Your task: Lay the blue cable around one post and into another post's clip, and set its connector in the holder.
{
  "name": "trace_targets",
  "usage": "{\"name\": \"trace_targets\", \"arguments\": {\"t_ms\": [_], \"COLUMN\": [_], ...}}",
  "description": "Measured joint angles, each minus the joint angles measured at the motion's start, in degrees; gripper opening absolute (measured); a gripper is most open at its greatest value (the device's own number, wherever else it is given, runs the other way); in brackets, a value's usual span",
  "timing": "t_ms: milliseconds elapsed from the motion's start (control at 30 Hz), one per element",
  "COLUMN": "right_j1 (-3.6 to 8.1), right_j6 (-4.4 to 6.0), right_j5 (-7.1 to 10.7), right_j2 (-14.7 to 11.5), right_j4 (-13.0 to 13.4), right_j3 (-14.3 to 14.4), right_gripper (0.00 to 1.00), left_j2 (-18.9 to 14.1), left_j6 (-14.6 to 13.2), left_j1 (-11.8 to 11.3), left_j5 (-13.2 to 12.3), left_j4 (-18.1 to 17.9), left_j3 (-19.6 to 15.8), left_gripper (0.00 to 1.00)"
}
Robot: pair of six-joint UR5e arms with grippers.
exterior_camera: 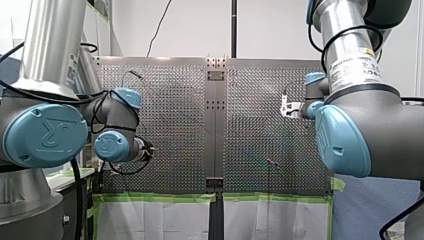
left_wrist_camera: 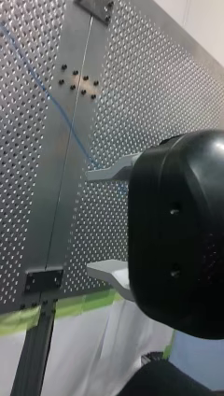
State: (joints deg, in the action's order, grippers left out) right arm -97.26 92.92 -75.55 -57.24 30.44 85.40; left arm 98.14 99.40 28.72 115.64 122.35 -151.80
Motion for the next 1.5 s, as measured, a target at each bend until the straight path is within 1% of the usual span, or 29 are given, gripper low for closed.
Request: {"name": "trace_targets", "arguments": {"t_ms": [167, 300, 500, 667, 967, 1133, 1267, 1400, 1500], "right_j1": [-0.06, -0.07, 0.03, 0.08, 0.09, 0.35, 0.64, 1.07, 1.48], "right_j6": [0.00, 0.00, 0.00, 0.00, 0.14, 0.43, 0.88, 0.58, 0.36], "right_j5": [-1.36, -2.94, -4.47, -4.83, -5.01, -6.07, -6.82, -7.70, -7.84], "right_j2": [-1.5, -2.0, -2.1, -2.5, -5.3, -5.9, -6.0, -6.0, -6.0], "right_j4": [-1.9, -3.6, -4.7, -5.3, -6.3, -7.0, -7.5, -7.9, -7.9], "right_j3": [0.0, 0.1, 0.6, 0.8, 0.9, 1.0, 1.1, 1.1, 1.1], "right_gripper": [0.00, 0.00, 0.00, 0.00, 0.00, 0.00, 0.00, 0.00, 0.00], "left_j2": [0.0, 0.0, 0.0, 0.0, 0.0, 0.0, 0.0, 0.0, 0.0], "left_j6": [0.0, 0.1, 0.1, 0.1, 0.1, 0.1, 0.1, 0.1, 0.1], "left_j1": [0.0, 0.0, 0.0, 0.0, 0.0, -0.1, -0.1, -0.1, -0.1], "left_j5": [0.0, 0.0, 0.0, -0.1, -0.2, -0.2, -0.3, -0.3, -0.3], "left_j4": [0.0, 0.0, 0.0, 0.0, 0.0, 0.0, 0.0, 0.0, 0.0], "left_j3": [-2.1, -2.5, -2.6, -2.6, -2.6, -2.6, -2.6, -2.6, -2.6], "left_gripper": [0.81, 0.81, 0.81, 0.81, 0.81, 0.81, 0.81, 0.81, 0.81]}}
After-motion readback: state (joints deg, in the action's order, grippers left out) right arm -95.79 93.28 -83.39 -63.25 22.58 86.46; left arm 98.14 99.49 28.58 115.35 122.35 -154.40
